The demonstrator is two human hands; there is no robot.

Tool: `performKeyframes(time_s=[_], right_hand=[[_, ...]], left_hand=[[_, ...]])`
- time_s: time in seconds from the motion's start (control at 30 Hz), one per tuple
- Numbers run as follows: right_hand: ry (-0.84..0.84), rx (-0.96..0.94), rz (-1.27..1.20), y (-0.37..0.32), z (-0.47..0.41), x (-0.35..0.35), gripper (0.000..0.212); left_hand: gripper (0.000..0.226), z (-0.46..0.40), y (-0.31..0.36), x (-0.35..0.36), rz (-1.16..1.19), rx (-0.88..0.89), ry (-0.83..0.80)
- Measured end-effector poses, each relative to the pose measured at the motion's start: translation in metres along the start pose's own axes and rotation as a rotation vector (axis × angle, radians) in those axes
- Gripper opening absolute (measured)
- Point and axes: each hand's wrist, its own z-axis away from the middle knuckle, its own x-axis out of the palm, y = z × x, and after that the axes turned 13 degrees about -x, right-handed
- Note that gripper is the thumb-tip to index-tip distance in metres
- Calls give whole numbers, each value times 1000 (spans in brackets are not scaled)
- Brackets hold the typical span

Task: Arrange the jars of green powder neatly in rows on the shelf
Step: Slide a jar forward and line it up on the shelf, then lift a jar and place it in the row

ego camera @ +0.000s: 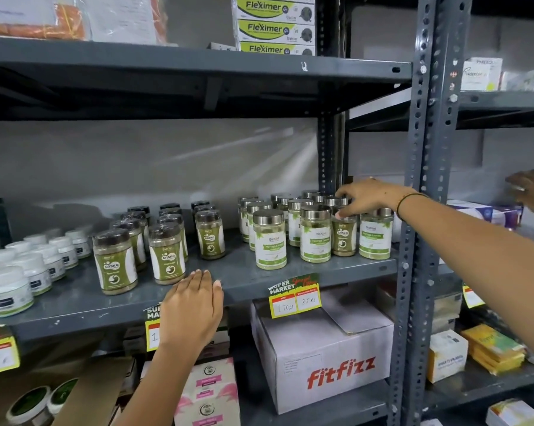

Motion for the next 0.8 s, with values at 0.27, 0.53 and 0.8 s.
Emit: performKeyframes(time_s=[0.27,0.53,0.8], right_hand=[[-22,32,-151,8,-9,9,73],[170,-1,-241,7,-7,-9,62],[512,-158,-118,-29,0,-73,60]], left_hand=[[54,-2,-2,4,4,-5,21],[54,-3,-3,5,29,-3,36],[52,-1,-3,5,26,-5,29]])
